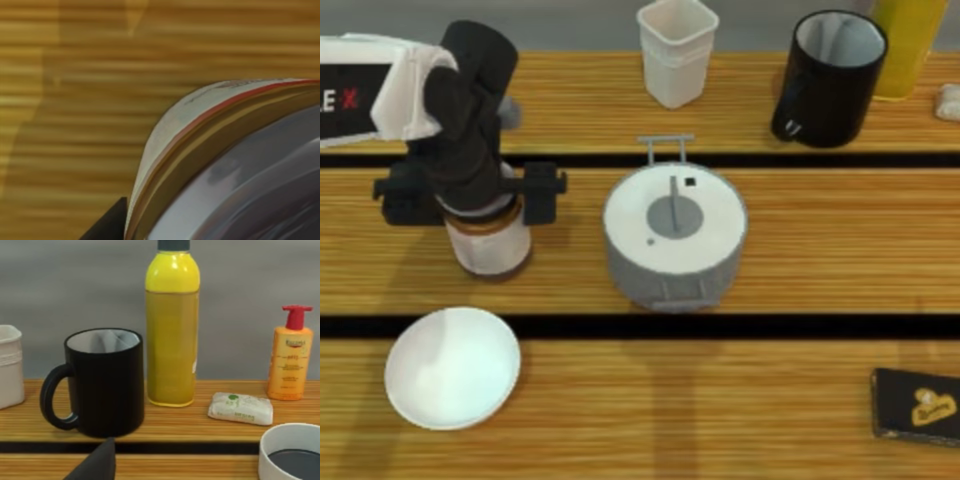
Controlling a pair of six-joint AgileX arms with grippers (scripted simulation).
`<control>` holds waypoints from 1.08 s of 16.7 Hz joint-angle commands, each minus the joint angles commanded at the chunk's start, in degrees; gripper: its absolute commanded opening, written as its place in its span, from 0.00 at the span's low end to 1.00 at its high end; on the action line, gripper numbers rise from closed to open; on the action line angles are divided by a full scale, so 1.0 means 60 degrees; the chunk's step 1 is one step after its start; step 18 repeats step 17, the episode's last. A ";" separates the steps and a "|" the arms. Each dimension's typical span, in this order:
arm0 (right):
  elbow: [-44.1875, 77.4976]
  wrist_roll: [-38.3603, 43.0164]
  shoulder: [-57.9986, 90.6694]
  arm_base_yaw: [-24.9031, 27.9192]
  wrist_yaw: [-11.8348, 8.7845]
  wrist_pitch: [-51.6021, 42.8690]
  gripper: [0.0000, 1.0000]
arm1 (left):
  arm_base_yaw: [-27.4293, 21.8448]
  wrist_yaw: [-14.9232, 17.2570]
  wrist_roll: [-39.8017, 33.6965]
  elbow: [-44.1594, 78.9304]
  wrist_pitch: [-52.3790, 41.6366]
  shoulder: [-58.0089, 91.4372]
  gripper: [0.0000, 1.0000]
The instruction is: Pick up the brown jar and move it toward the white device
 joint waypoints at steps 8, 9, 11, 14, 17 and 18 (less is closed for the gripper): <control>0.0000 0.0000 0.0000 0.0000 0.0000 0.0000 1.00 | 0.0000 0.0000 0.0000 0.0000 0.0000 0.0000 0.75; 0.0000 0.0000 0.0000 0.0000 0.0000 0.0000 1.00 | 0.0000 0.0000 0.0000 0.0000 0.0000 0.0000 0.83; 0.0000 0.0000 0.0000 0.0000 0.0000 0.0000 1.00 | 0.0000 0.0000 0.0000 0.0000 0.0000 0.0000 0.98; 0.0000 0.0000 0.0000 0.0000 0.0000 0.0000 1.00 | 0.0000 0.0000 0.0000 0.0000 0.0000 0.0000 1.00; 0.0000 0.0000 0.0000 0.0000 0.0000 0.0000 1.00 | 0.0000 0.0000 0.0000 0.0000 0.0000 0.0000 1.00; 0.0000 0.0000 0.0000 0.0000 0.0000 0.0000 1.00 | 0.0000 0.0000 0.0000 0.0000 0.0000 0.0000 1.00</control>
